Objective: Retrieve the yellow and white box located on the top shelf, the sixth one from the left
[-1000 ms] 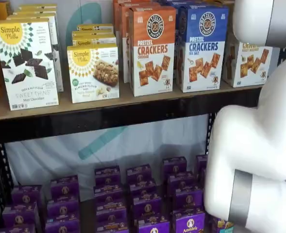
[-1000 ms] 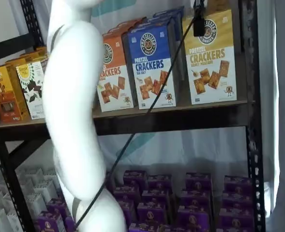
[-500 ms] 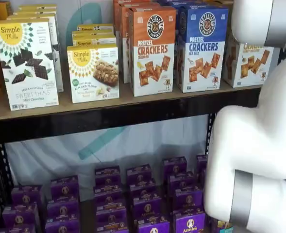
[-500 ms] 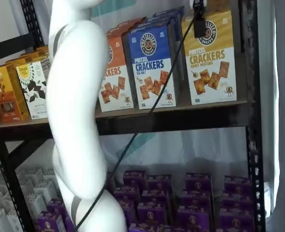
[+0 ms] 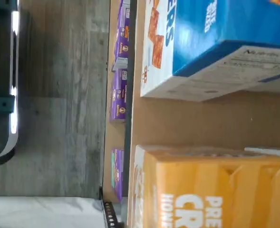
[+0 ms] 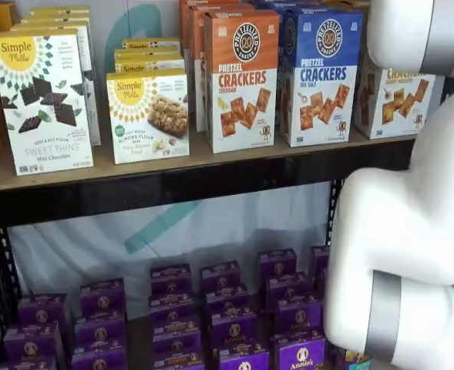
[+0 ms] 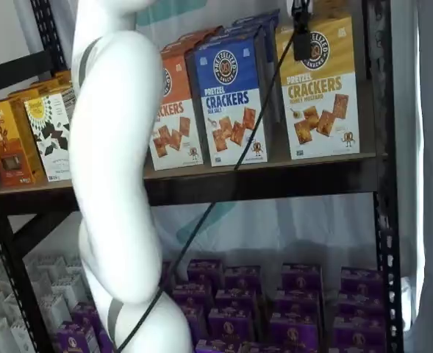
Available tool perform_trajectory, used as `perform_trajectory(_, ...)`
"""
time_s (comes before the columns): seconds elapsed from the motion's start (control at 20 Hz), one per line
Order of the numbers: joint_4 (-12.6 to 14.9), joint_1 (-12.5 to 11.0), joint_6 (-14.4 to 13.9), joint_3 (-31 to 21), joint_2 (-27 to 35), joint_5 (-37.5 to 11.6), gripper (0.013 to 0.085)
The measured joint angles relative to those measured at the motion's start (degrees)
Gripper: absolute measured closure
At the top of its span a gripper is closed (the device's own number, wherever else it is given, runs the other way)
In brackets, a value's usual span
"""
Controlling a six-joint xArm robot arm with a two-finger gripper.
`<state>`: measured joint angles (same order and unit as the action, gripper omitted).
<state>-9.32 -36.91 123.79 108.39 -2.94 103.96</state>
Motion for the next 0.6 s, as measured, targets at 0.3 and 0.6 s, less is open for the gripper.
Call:
perform_trajectory(0.3,-0.3,-0.4,0.4,-1.1,-0.8,-1.1,0.025)
perform_trajectory(0.6,-0.3,-0.7,0.7,-1.5,-1.2,-1.3,0.029)
